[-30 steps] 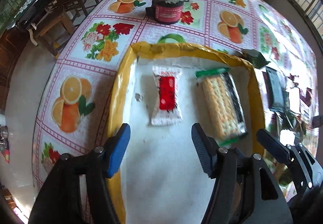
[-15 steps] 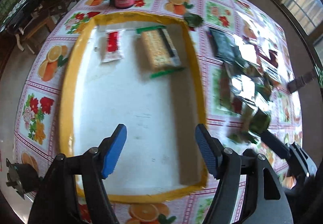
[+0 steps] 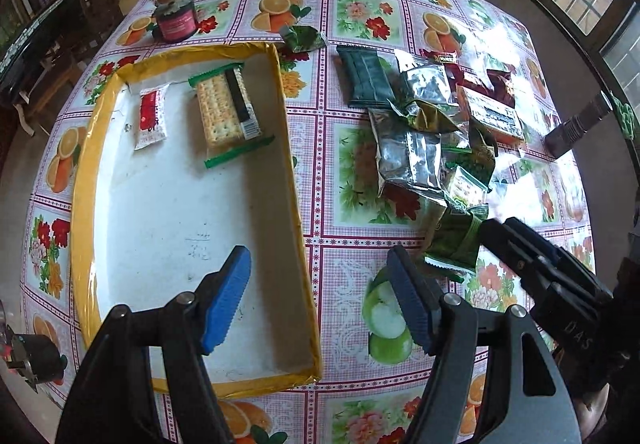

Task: Organize snacks
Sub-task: 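Grasp the yellow WEIDAN cracker pack with the left gripper while the right gripper grasps a green bag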

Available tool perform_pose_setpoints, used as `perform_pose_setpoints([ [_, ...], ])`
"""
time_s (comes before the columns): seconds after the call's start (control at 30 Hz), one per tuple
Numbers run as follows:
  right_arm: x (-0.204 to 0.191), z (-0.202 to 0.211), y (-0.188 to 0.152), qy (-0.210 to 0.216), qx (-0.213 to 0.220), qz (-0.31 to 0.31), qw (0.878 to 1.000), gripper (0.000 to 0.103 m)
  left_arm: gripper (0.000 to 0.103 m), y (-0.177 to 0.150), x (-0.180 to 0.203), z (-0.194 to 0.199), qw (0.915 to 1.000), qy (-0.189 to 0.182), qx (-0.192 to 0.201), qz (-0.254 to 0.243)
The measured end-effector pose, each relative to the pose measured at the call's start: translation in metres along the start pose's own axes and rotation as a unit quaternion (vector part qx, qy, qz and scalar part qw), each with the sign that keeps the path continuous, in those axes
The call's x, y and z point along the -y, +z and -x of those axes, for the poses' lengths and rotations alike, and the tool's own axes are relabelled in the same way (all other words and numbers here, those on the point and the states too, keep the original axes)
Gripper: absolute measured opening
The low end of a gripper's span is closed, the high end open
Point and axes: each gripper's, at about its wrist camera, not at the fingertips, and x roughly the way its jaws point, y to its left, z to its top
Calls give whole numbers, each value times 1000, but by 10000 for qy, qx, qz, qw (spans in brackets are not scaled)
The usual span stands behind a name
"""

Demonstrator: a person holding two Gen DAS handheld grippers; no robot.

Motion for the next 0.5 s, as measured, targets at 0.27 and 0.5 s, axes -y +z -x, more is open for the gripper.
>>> perform_pose_setpoints([
  [0.27,-23,-31,-3,-507,-337,733,9954,49,71,3,6,1,10000,-85,10,49],
  [0.5,11,-4,-15,-428,-158,540,9975,26,71,4,43,-2,9995,-132,-23,-281],
])
